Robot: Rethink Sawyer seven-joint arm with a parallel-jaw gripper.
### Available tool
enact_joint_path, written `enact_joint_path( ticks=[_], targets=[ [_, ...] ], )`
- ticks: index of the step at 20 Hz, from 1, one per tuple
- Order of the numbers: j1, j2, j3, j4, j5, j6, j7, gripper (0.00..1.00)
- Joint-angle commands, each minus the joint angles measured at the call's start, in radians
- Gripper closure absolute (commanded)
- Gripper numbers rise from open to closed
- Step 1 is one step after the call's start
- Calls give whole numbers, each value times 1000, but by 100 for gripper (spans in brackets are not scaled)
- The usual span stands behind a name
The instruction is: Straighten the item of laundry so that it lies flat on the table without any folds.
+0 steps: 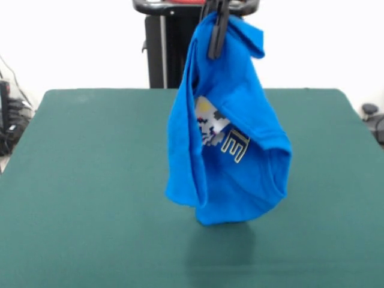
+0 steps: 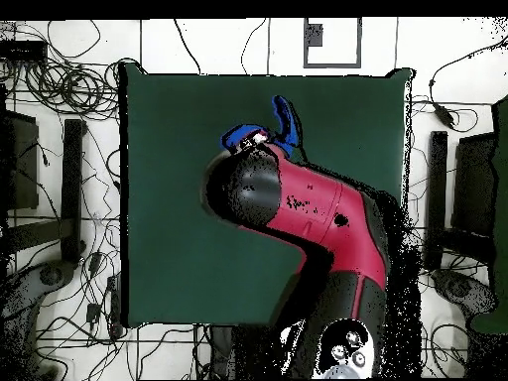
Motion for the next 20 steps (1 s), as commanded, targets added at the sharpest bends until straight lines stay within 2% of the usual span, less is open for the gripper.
enact_joint_path(
  ticks=[1, 7, 12, 15, 20],
  targets=[
    [-11, 79, 128, 44, -29, -71, 62, 100],
    [-8, 70, 125, 45, -16, -34, 83, 100],
    [-23, 63, 141, 39, -11, 10, 58, 100],
    [-32, 58, 155, 73, -15, -23, 47, 100],
    [-62, 68, 199, 153, -37, -157, 46, 100]
  ],
)
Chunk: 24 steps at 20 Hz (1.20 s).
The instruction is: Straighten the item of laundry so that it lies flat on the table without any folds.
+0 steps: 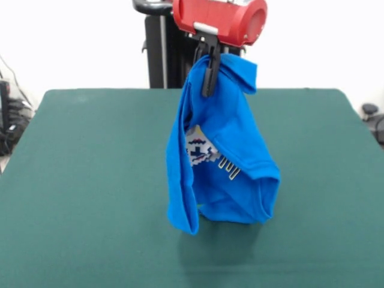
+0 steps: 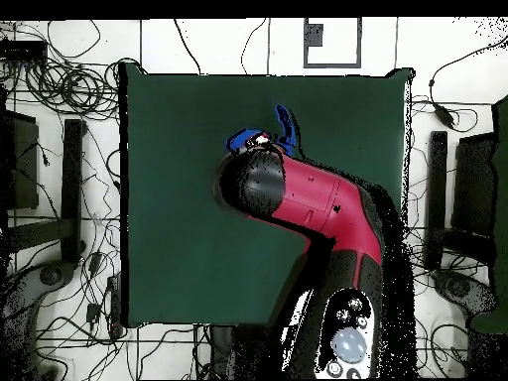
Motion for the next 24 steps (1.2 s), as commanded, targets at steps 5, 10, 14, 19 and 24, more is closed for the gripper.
enact_joint_path(
  ticks=[5, 10, 14, 19, 24],
  targets=[
    [-30, 35, 163, 199, -57, -208, 53, 100],
    [-38, 43, 180, 251, -70, -284, 76, 100],
    [-49, 40, 200, 296, -68, -325, 98, 100],
    [-44, 28, 203, 348, -67, -353, 124, 100],
    [-61, 18, 223, 413, -66, -393, 130, 100]
  ],
)
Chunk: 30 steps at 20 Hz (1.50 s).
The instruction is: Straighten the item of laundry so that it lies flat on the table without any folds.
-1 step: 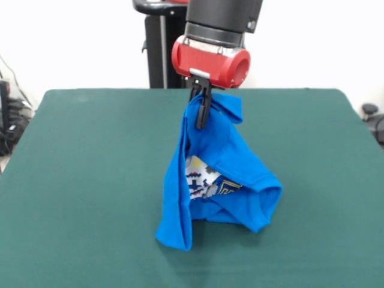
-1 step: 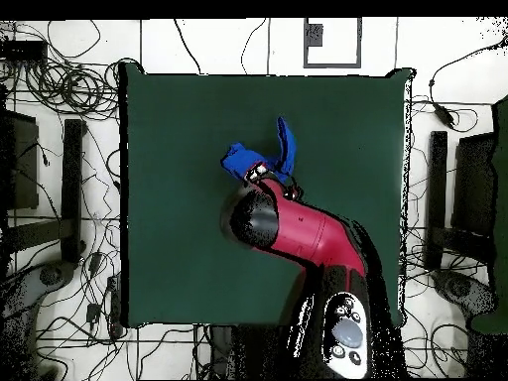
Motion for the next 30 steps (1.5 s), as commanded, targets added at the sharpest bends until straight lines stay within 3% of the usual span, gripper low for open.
enact_joint_path(
  ticks=[1, 11, 17, 30],
  targets=[
    [-9, -3, 146, 189, -20, -73, 132, 100],
    [-33, -26, 175, 300, -19, -170, 171, 100],
    [-5, -55, 151, 368, -10, -221, 200, 100],
    [-18, -31, 171, 478, -3, -391, 249, 100]
  ],
)
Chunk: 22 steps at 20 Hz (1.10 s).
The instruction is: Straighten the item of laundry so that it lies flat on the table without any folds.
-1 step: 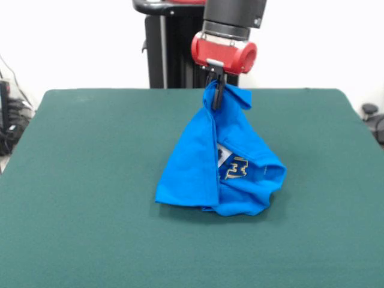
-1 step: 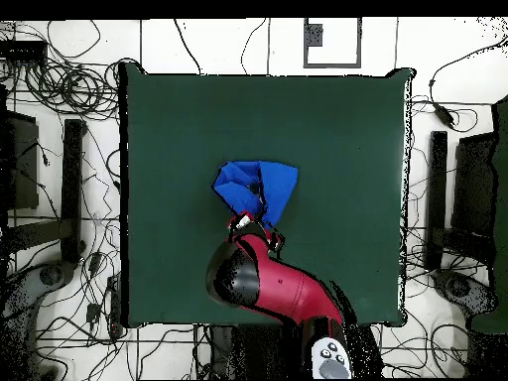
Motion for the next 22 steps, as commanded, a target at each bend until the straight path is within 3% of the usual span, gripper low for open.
enact_joint_path(
  ticks=[1, 10, 22],
  targets=[
    [-9, 51, 122, 143, -6, -121, 251, 100],
    [-35, 154, 139, 135, -31, -251, 246, 100],
    [-41, 172, 155, 131, -34, -305, 227, 100]
  ],
)
